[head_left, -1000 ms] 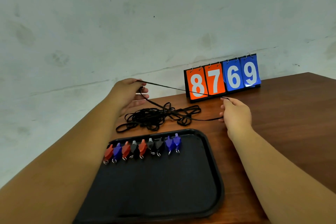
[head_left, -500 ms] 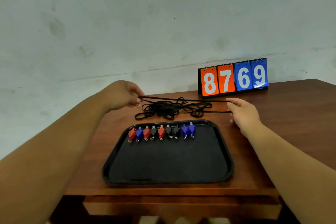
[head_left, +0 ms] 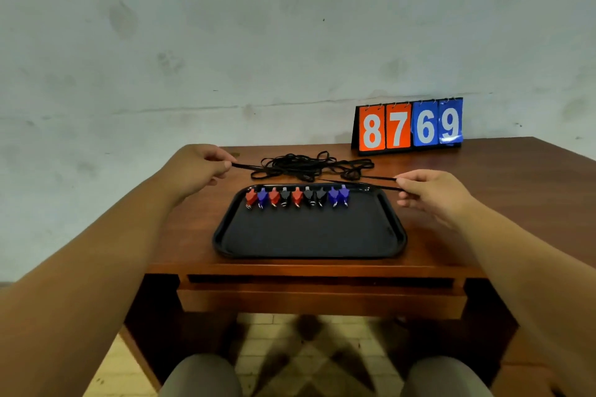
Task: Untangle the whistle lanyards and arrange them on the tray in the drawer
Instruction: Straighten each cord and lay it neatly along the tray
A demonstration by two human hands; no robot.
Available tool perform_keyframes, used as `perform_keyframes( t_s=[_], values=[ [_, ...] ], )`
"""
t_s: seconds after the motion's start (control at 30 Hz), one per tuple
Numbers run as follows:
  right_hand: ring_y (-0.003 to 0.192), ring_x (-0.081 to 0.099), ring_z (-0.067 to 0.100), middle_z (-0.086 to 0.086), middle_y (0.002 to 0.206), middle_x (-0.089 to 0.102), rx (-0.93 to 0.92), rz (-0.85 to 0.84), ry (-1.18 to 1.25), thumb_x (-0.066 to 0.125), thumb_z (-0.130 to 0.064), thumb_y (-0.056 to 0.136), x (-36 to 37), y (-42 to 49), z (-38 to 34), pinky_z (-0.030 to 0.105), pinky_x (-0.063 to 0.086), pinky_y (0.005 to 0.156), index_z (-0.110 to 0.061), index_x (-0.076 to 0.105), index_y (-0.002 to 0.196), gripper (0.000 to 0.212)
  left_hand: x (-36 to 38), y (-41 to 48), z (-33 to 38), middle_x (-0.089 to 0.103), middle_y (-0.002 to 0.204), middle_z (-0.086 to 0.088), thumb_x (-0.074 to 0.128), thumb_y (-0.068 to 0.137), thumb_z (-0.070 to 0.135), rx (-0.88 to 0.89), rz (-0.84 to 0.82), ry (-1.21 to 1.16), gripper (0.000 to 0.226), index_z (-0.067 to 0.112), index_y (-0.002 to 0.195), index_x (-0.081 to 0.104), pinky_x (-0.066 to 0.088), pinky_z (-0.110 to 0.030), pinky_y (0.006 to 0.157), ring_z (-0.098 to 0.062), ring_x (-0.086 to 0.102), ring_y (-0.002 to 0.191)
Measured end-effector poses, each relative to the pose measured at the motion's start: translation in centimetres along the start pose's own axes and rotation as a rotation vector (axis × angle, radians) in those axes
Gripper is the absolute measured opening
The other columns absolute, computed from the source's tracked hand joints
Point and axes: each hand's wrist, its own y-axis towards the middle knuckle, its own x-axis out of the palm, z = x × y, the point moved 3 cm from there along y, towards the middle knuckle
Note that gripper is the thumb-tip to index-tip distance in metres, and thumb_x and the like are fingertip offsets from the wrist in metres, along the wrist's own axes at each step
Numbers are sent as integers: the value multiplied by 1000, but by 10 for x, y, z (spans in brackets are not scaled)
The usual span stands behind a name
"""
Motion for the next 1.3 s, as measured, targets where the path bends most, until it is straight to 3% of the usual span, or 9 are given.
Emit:
perform_keyframes(
  t_s=[0.13, 0.23, 0.43, 0.5, 0.6, 0.8, 1.0, 1.3],
  values=[
    [100, 67, 17, -5, 104, 76, -115, 84, -250, 74, -31, 101, 9, -17, -4, 40, 56, 93, -30, 81, 106, 9, 6, -18, -29, 77, 105, -2, 60, 109, 14, -47, 56, -2, 21, 24, 110, 78, 61, -35, 90, -19, 74, 100],
    [105, 64, 13, -15, 105, 72, -148, 135, -283, 73, -35, 101, 16, -21, -1, 37, 47, 95, -33, 80, 108, 10, 16, -29, -47, 78, 101, -6, 56, 110, 11, -80, 66, -49, 21, 16, 112, 77, 62, -32, 85, -23, 76, 98],
    [107, 68, 16, -14, 105, 75, -176, 186, -314, 72, -32, 101, 21, -24, 19, 42, 54, 102, -34, 80, 101, 9, 30, -42, -71, 79, 94, -7, 69, 104, 19, -155, 142, -180, 7, 18, 101, 75, 65, -42, 83, -22, 74, 84],
    [105, 67, 15, -14, 104, 75, -174, 209, -312, 72, -32, 101, 18, -24, 26, 41, 55, 99, -35, 80, 100, 8, 32, -45, -79, 76, 85, -6, 74, 101, 21, -175, 124, -266, 9, 19, 95, 81, 62, -41, 80, -22, 69, 75],
    [102, 67, 16, -12, 102, 76, -179, 222, -282, 71, -33, 101, 16, -26, 30, 38, 54, 90, -33, 80, 99, 9, 31, -50, -88, 74, 79, -3, 79, 96, 25, -191, 158, -353, 9, 24, 90, 85, 60, -42, 83, -23, 66, 75],
    [92, 65, 10, -11, 102, 74, -159, 290, -432, 58, -26, 102, 21, -31, 29, 31, 49, 70, -31, 79, 98, 22, 40, -61, -77, 77, 85, 3, 68, 103, 29, -134, 146, -98, 15, 27, 95, 80, 50, -29, 75, -15, 69, 83],
    [93, 65, 15, -7, 99, 73, -173, 262, -495, 56, -26, 99, 23, -34, 28, 35, 50, 76, -27, 77, 94, 22, 44, -61, -74, 76, 100, 11, 67, 100, 31, -145, 146, 2, 14, 27, 94, 79, 47, -27, 73, -11, 68, 95],
    [88, 63, 12, -4, 95, 72, -190, 259, -509, 56, -32, 99, 27, -36, 27, 32, 47, 68, -21, 74, 91, 23, 46, -60, -71, 73, 104, 9, 60, 104, 30, -128, 151, 36, 17, 28, 99, 77, 44, -25, 70, -10, 64, 95]
  ],
)
